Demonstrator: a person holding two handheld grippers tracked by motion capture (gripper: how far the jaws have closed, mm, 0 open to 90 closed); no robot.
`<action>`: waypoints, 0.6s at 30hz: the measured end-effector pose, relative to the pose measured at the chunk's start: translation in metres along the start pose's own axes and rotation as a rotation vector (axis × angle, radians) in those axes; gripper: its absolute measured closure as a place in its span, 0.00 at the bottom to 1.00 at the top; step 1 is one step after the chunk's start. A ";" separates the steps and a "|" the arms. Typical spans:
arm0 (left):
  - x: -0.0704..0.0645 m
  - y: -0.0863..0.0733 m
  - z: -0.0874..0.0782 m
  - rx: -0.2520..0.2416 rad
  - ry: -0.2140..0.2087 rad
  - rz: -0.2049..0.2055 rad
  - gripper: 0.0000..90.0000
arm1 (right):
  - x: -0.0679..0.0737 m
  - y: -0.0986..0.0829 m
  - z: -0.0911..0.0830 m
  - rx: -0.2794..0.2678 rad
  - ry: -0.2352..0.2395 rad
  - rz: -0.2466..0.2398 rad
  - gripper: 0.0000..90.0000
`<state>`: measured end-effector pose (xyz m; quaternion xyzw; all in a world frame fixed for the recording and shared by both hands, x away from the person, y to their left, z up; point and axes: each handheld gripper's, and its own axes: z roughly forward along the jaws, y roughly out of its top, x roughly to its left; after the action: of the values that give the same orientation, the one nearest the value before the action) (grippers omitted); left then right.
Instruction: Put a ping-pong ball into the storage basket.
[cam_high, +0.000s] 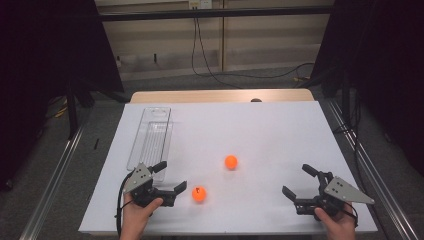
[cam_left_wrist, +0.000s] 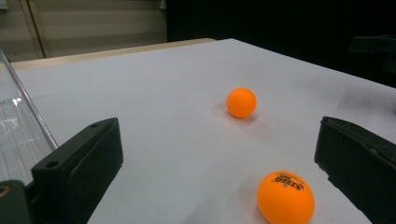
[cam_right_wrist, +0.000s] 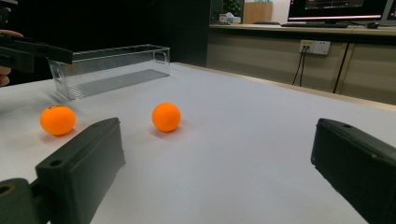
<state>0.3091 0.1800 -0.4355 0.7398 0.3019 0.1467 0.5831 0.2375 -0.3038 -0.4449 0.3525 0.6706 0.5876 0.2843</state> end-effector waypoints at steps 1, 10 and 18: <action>0.000 0.000 0.000 0.001 0.000 0.001 0.01 | 0.000 0.000 0.000 0.000 0.001 0.000 0.02; -0.003 0.000 0.003 0.006 -0.007 -0.010 0.01 | 0.000 -0.001 0.001 0.005 0.003 0.002 0.02; -0.004 0.001 0.007 0.021 -0.022 -0.003 0.01 | -0.001 -0.002 0.001 0.007 -0.001 0.006 0.02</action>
<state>0.3101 0.1718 -0.4363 0.7470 0.2980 0.1345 0.5789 0.2390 -0.3041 -0.4468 0.3559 0.6714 0.5858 0.2816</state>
